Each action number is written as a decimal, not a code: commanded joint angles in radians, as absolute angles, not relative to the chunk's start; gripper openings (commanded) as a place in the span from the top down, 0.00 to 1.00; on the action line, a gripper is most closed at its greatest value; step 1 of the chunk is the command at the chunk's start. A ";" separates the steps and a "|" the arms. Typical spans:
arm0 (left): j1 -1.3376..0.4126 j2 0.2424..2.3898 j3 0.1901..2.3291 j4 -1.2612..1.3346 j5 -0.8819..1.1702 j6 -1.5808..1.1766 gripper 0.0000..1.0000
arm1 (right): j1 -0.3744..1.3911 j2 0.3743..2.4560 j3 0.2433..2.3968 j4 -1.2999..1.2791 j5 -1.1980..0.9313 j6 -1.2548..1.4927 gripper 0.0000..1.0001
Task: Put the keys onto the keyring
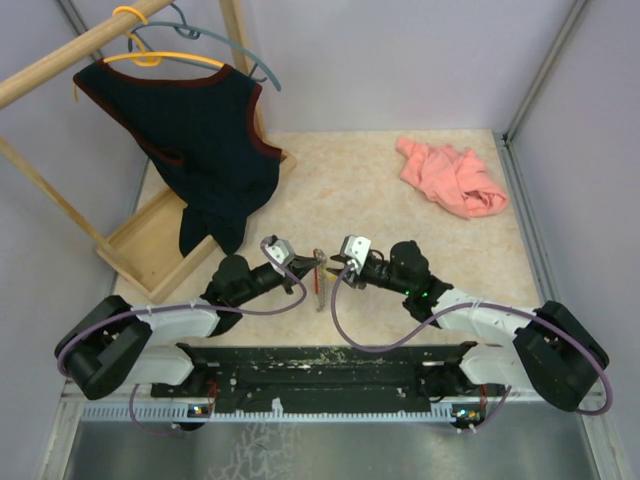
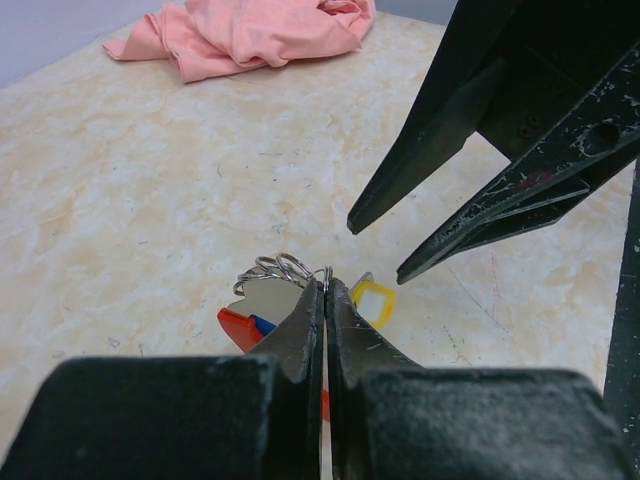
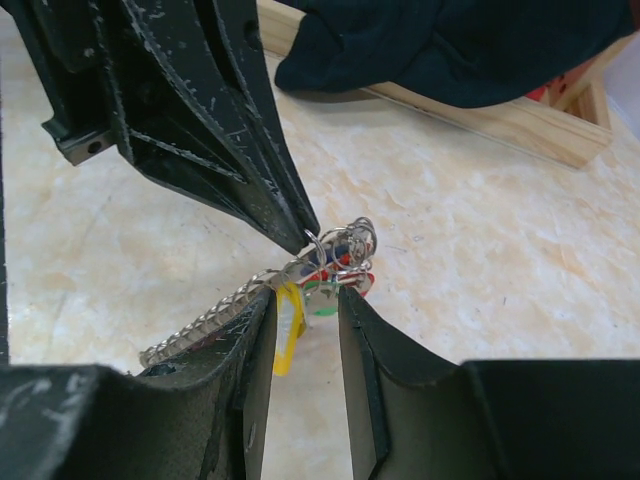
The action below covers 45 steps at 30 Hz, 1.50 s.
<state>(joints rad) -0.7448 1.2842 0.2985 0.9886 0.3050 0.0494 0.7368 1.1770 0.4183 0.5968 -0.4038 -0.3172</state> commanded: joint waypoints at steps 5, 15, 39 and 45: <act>-0.749 1.269 0.290 1.079 0.335 0.049 1.00 | 0.723 1.199 0.439 0.649 -0.497 -0.270 0.68; -0.749 1.277 0.273 1.136 0.360 0.040 1.00 | 0.716 1.225 0.440 0.715 -0.483 -0.217 0.71; -0.748 1.290 0.286 1.144 0.379 0.000 1.00 | 0.715 1.322 0.495 0.744 -0.550 -0.230 0.75; -0.749 1.272 0.255 1.167 0.329 -0.009 1.00 | 0.716 1.277 0.505 0.622 -0.524 -0.279 0.96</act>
<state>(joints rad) -0.7448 1.2865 0.2749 1.0813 0.3546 0.0166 0.7235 1.3190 0.4480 0.6567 -0.5251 -0.2436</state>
